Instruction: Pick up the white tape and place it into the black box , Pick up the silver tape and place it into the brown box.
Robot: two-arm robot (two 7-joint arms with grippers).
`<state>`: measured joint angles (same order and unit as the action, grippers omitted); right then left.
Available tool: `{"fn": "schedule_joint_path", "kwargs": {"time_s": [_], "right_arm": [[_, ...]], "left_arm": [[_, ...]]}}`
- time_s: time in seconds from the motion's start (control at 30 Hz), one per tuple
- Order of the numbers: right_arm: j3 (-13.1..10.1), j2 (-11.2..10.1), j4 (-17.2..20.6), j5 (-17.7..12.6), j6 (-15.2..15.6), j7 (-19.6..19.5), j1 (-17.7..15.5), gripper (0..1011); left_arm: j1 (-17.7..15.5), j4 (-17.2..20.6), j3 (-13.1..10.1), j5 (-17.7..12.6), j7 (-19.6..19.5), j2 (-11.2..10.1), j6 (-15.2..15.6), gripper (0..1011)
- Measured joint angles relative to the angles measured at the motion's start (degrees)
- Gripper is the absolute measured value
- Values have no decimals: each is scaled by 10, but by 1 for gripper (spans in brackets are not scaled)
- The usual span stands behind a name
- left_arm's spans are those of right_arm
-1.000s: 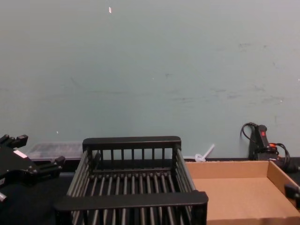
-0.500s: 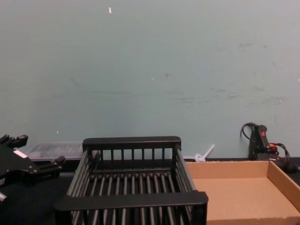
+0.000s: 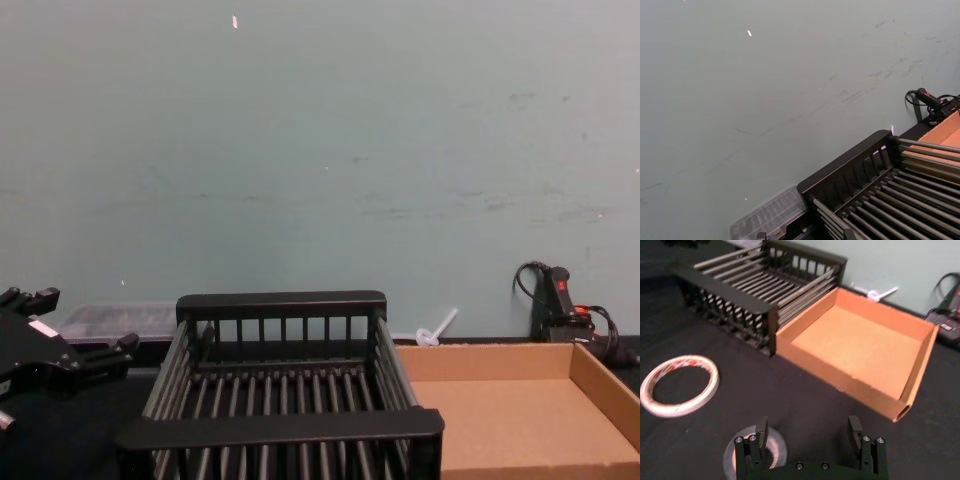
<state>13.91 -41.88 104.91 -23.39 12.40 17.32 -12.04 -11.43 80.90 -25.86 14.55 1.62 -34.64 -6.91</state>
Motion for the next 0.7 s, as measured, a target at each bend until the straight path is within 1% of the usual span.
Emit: {"fn": "schedule_joint_path", "kwargs": {"time_s": [0.07, 0.33, 0.5, 0.7], "right_arm": [[0, -3, 3, 2, 10, 6, -3, 1002], [-2, -6, 8, 11, 31, 21, -7, 1002], [-4, -2, 7, 20, 42, 26, -6, 1002], [-5, 5, 1, 29, 47, 32, -1, 1002]], "left_arm": [[0, 0, 0, 0, 0, 0, 0, 1001], [0, 0, 0, 0, 0, 0, 0, 1001], [0, 0, 0, 0, 0, 0, 0, 1001], [0, 0, 0, 0, 0, 0, 0, 1001]]}}
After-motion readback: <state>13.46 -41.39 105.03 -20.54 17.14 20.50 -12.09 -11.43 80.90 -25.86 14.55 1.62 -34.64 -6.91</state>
